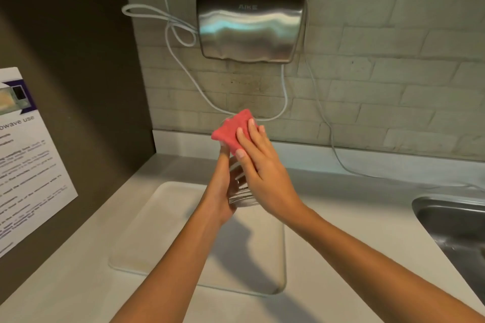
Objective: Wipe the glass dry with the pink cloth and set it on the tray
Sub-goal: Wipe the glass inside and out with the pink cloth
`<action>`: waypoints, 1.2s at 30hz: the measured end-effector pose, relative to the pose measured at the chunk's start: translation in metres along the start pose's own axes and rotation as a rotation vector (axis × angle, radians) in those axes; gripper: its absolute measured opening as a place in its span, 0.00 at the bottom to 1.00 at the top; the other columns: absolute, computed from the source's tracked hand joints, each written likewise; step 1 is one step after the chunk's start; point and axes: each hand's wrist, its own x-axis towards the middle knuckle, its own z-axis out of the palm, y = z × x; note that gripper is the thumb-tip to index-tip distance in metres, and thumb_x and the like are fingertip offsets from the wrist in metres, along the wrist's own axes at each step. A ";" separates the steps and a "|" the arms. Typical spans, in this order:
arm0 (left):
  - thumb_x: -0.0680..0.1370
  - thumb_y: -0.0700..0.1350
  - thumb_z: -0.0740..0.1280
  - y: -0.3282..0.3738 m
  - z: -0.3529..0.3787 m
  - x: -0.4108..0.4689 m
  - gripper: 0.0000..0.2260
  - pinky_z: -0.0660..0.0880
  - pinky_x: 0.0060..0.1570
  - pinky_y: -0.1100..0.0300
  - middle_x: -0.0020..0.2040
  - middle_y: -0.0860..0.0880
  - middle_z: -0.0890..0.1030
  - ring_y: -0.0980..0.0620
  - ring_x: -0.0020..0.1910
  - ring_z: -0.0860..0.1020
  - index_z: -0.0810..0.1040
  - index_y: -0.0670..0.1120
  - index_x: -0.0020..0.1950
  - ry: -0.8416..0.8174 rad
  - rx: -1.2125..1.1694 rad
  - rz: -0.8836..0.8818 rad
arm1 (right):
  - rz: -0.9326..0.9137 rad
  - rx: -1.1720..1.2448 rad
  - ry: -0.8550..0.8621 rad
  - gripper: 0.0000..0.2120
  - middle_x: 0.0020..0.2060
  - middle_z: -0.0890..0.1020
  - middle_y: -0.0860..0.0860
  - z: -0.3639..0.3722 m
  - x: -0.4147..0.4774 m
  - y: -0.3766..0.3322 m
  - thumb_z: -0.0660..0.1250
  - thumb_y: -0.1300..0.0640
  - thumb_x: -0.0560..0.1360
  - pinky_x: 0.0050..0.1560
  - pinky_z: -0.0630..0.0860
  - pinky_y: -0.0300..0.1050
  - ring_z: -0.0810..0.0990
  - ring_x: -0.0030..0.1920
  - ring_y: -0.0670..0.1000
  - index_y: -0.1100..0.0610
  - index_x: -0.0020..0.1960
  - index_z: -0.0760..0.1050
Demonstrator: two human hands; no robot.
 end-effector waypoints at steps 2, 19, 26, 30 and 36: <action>0.78 0.63 0.54 0.002 -0.005 -0.002 0.23 0.81 0.39 0.60 0.47 0.50 0.86 0.53 0.44 0.85 0.84 0.51 0.49 -0.031 -0.111 -0.027 | -0.048 0.015 -0.061 0.20 0.71 0.50 0.41 0.001 -0.014 0.002 0.55 0.56 0.80 0.71 0.43 0.34 0.44 0.72 0.41 0.53 0.72 0.58; 0.79 0.62 0.52 -0.004 -0.020 -0.008 0.29 0.81 0.31 0.57 0.38 0.47 0.86 0.50 0.35 0.85 0.87 0.47 0.37 -0.037 -0.224 0.032 | -0.251 -0.061 -0.158 0.25 0.72 0.56 0.48 -0.003 -0.020 0.013 0.50 0.45 0.78 0.73 0.46 0.37 0.47 0.74 0.46 0.57 0.71 0.60; 0.64 0.68 0.64 0.002 -0.013 -0.006 0.28 0.77 0.46 0.52 0.49 0.46 0.82 0.48 0.49 0.80 0.82 0.49 0.53 -0.037 -0.159 -0.007 | -0.162 -0.009 0.217 0.25 0.69 0.67 0.57 0.004 0.003 0.005 0.65 0.47 0.73 0.70 0.57 0.39 0.58 0.72 0.52 0.59 0.65 0.69; 0.66 0.67 0.64 0.003 -0.013 -0.006 0.26 0.76 0.50 0.51 0.47 0.45 0.83 0.47 0.48 0.81 0.85 0.48 0.49 -0.008 -0.149 0.004 | -0.149 -0.035 0.227 0.23 0.64 0.72 0.58 0.005 0.001 0.006 0.64 0.48 0.73 0.67 0.63 0.39 0.69 0.66 0.53 0.59 0.64 0.72; 0.80 0.52 0.57 -0.001 -0.025 -0.004 0.17 0.78 0.31 0.64 0.38 0.48 0.80 0.54 0.31 0.81 0.81 0.46 0.41 0.120 -0.175 0.020 | -0.319 -0.070 0.151 0.16 0.63 0.75 0.55 0.003 -0.017 0.008 0.60 0.55 0.77 0.69 0.63 0.38 0.69 0.67 0.48 0.60 0.61 0.74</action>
